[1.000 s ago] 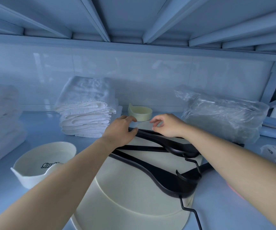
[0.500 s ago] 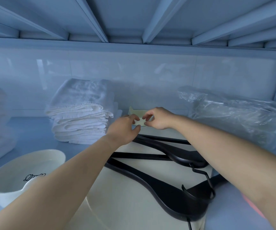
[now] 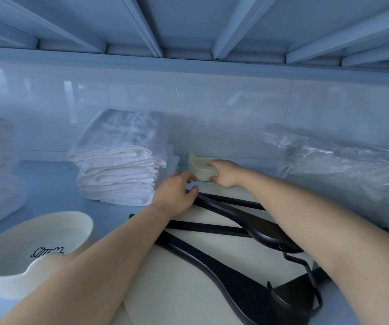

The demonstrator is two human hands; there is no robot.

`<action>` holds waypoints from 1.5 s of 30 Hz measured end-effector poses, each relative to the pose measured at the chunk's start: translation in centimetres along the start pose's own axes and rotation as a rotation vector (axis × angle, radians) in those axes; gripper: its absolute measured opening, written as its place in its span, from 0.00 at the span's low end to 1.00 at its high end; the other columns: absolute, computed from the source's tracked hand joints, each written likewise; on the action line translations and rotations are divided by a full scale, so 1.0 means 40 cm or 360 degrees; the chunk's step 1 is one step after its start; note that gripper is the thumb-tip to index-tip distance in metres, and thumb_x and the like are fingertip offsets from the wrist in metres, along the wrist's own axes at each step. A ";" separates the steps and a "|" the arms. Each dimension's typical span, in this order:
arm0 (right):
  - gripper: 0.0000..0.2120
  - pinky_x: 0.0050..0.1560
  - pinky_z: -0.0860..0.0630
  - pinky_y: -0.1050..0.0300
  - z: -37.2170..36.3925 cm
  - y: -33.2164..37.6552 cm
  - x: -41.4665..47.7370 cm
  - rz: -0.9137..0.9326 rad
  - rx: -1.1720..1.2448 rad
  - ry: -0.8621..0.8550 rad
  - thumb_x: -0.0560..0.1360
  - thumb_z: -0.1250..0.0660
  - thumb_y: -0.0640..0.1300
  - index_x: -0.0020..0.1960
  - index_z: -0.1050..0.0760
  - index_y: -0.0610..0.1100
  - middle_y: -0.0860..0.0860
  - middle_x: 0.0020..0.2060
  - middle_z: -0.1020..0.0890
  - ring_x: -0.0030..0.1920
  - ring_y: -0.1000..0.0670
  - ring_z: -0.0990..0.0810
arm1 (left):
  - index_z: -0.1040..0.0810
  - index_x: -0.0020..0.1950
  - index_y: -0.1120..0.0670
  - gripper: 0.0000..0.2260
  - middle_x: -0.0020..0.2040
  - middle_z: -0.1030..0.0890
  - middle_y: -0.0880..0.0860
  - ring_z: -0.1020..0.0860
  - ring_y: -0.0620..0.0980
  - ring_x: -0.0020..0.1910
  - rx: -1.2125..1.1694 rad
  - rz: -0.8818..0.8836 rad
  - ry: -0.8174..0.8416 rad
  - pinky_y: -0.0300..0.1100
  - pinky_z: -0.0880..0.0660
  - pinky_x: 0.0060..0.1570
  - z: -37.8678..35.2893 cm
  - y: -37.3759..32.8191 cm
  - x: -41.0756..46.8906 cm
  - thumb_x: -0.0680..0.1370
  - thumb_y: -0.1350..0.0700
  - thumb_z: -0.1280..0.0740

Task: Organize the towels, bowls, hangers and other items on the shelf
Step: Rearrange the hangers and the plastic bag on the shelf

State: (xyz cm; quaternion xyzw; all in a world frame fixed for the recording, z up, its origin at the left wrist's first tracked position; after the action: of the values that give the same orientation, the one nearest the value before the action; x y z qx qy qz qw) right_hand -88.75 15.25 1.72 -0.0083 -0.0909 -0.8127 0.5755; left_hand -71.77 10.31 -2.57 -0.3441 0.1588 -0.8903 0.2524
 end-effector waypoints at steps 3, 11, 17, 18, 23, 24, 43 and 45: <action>0.30 0.70 0.41 0.56 -0.016 0.000 0.011 -0.0029 -0.0022 0.0090 0.79 0.42 0.47 0.76 0.51 0.45 0.46 0.75 0.43 0.73 0.44 0.41 | 0.25 0.59 0.50 0.12 0.55 0.24 0.50 0.24 0.46 0.50 0.0002 0.0034 -0.0027 0.39 0.29 0.48 0.003 0.009 0.000 0.76 0.52 0.37; 0.26 0.72 0.43 0.54 -0.026 -0.009 0.022 0.0023 -0.0137 0.0096 0.80 0.44 0.43 0.76 0.46 0.47 0.45 0.75 0.45 0.74 0.43 0.43 | 0.25 0.59 0.51 0.13 0.56 0.24 0.50 0.24 0.46 0.49 0.0041 0.0034 0.0000 0.37 0.32 0.45 0.003 0.011 0.000 0.75 0.54 0.36; 0.26 0.70 0.41 0.55 -0.015 -0.002 0.030 0.0058 -0.0144 0.0060 0.79 0.43 0.41 0.75 0.44 0.49 0.46 0.74 0.42 0.73 0.44 0.41 | 0.23 0.57 0.51 0.10 0.54 0.21 0.49 0.24 0.46 0.52 0.0035 0.0049 0.0043 0.38 0.28 0.49 0.002 0.006 -0.002 0.76 0.55 0.37; 0.26 0.70 0.42 0.56 -0.012 -0.001 0.029 0.0072 -0.0141 0.0062 0.79 0.43 0.41 0.75 0.45 0.49 0.46 0.75 0.42 0.73 0.45 0.41 | 0.23 0.56 0.51 0.10 0.53 0.21 0.48 0.24 0.46 0.52 0.0037 0.0050 0.0049 0.38 0.28 0.49 0.003 0.005 -0.001 0.76 0.55 0.37; 0.28 0.69 0.41 0.57 -0.009 0.021 0.037 0.0144 -0.0041 0.0120 0.78 0.44 0.38 0.75 0.46 0.52 0.48 0.75 0.41 0.73 0.46 0.40 | 0.23 0.56 0.51 0.10 0.54 0.22 0.49 0.24 0.47 0.52 0.0066 0.0021 0.0069 0.41 0.27 0.50 0.002 0.001 -0.003 0.76 0.55 0.37; 0.27 0.69 0.40 0.58 -0.012 0.026 0.041 0.0140 -0.0006 0.0131 0.78 0.43 0.39 0.75 0.46 0.51 0.48 0.75 0.41 0.73 0.46 0.40 | 0.23 0.56 0.51 0.10 0.54 0.22 0.49 0.24 0.47 0.53 0.0069 0.0018 0.0062 0.41 0.27 0.50 0.003 0.001 -0.003 0.76 0.55 0.37; 0.12 0.55 0.24 0.52 0.009 -0.056 0.095 0.0060 -0.0014 -0.0321 0.72 0.37 0.31 0.52 0.20 0.38 0.43 0.54 0.19 0.54 0.44 0.21 | 0.23 0.57 0.49 0.10 0.56 0.24 0.47 0.25 0.45 0.53 0.0061 0.0086 -0.0034 0.36 0.31 0.47 0.003 0.014 -0.003 0.76 0.53 0.37; 0.14 0.57 0.26 0.56 0.017 -0.095 0.085 0.0043 -0.0007 -0.0339 0.72 0.38 0.31 0.53 0.19 0.41 0.45 0.54 0.18 0.54 0.46 0.21 | 0.23 0.57 0.49 0.10 0.55 0.25 0.47 0.25 0.45 0.53 0.0062 0.0082 -0.0016 0.36 0.30 0.47 0.002 0.015 -0.002 0.76 0.53 0.37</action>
State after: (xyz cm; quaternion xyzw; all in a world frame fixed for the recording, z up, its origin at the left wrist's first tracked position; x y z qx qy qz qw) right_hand -93.52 13.41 2.25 -0.0970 -0.1498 -0.7996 0.5735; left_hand -71.44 9.87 -2.82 -0.3395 0.1490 -0.8847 0.2828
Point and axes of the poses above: each hand's wrist, its own x-axis towards the middle knuckle, its own z-axis out of the back of the hand, y = z × x, the point moved 1 cm from there along x, towards the middle knuckle
